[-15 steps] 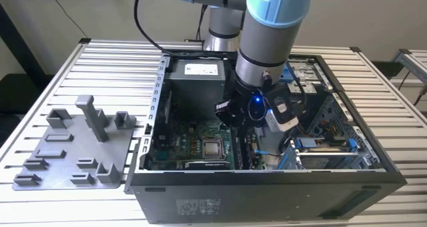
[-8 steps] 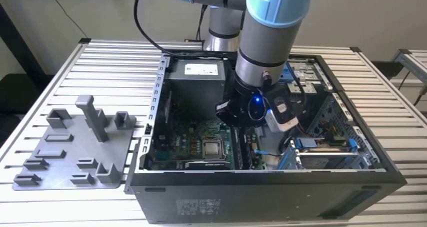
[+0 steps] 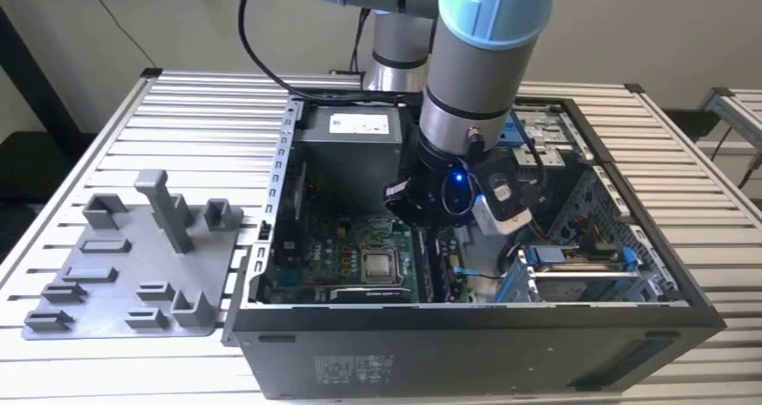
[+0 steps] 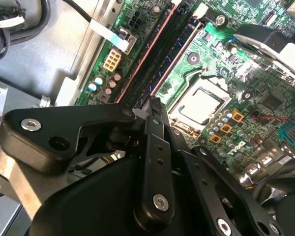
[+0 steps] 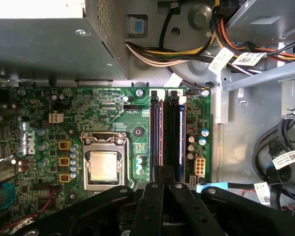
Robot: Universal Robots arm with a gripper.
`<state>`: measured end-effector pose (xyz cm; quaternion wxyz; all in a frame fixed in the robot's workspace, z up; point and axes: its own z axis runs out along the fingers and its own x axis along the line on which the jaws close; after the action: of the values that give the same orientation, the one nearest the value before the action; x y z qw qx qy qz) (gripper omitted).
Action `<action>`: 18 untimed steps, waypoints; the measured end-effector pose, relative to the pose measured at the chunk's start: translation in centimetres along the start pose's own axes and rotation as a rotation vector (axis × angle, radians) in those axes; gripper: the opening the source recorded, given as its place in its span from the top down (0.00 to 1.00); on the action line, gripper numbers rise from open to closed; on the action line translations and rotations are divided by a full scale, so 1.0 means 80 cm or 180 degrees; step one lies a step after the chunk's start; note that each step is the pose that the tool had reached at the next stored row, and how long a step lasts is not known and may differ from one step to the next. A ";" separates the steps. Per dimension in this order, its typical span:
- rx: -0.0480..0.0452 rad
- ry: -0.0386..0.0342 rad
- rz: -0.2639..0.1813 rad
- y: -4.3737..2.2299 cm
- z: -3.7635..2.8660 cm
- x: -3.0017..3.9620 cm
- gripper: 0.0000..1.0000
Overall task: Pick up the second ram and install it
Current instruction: 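Press down the second ram until it locks into place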
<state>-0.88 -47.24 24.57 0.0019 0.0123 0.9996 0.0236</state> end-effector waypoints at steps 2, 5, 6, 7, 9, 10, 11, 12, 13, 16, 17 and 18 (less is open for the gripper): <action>0.0000 0.0000 0.0000 0.0000 0.0000 0.0001 0.89; 0.0000 0.0000 0.0000 0.0000 0.0000 0.0003 0.89; 0.0000 0.0000 0.0000 0.0000 0.0000 0.0003 0.89; 0.0000 0.0000 -0.0003 0.0000 0.0000 0.0003 0.89; 0.0000 0.0002 -0.0038 0.0000 0.0000 0.0004 0.89; 0.0000 0.0003 -0.0072 0.0000 -0.0001 0.0005 0.89; 0.0000 0.0005 -0.0120 0.0000 -0.0001 0.0005 0.89; 0.0000 0.0008 -0.0176 0.0000 -0.0001 0.0003 0.89; 0.0000 0.0010 -0.0231 0.0000 -0.0001 0.0004 0.89; -0.0001 0.0016 -0.0372 0.0000 -0.0001 0.0004 0.89; -0.0001 0.0019 -0.0419 -0.0001 -0.0001 0.0004 0.89; -0.0002 0.0021 -0.0461 0.0000 -0.0001 0.0004 0.89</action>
<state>-0.91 -47.25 24.58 0.0004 -0.0602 0.9979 0.0237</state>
